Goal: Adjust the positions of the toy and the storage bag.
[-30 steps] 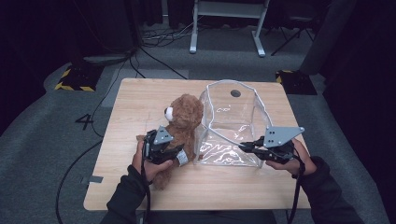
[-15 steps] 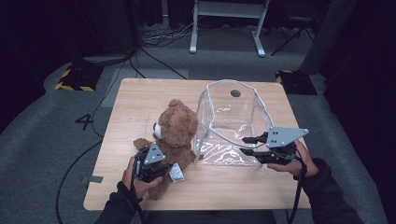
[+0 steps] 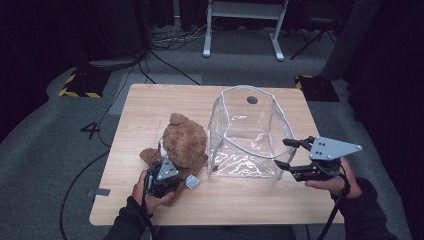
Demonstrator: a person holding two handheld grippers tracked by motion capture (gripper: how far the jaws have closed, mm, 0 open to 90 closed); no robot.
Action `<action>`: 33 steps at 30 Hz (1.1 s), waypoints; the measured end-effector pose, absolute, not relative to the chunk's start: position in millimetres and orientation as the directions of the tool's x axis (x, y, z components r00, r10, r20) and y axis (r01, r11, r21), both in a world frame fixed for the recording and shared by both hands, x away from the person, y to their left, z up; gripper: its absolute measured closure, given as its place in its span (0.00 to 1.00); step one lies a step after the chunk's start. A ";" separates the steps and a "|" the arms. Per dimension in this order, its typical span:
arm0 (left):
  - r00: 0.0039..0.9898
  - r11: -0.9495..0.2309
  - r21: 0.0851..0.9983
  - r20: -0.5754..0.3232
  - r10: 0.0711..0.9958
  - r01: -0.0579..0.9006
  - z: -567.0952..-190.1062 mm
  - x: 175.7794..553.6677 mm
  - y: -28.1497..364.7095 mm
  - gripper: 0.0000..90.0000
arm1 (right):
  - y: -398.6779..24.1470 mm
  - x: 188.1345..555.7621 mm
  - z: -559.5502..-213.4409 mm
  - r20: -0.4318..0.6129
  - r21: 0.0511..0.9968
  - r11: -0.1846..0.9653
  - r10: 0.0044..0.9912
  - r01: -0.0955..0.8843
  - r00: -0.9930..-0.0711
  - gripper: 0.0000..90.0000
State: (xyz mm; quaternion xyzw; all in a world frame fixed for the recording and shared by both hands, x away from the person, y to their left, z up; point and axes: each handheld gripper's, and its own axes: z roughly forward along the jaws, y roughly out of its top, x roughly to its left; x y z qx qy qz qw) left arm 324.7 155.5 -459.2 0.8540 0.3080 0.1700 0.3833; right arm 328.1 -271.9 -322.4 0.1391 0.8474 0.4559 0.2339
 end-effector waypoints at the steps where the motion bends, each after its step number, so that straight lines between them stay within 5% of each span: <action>1: 0.754 -0.519 0.758 0.055 0.655 0.395 -459.5 327.7 155.7 0.86 | -275.4 326.8 -321.9 -0.274 0.839 0.544 0.457 0.022 -0.846 0.38; 16: 0.767 -0.485 0.782 0.013 0.641 0.392 -461.3 336.3 160.7 0.84 | -345.1 321.9 -336.7 -0.211 0.881 0.455 0.629 0.133 -0.749 0.36; 33: 0.768 -0.480 0.799 0.035 0.639 0.363 -459.5 327.6 159.1 0.85 | -366.6 363.0 -436.4 -0.090 0.827 0.433 0.730 0.357 -0.678 0.38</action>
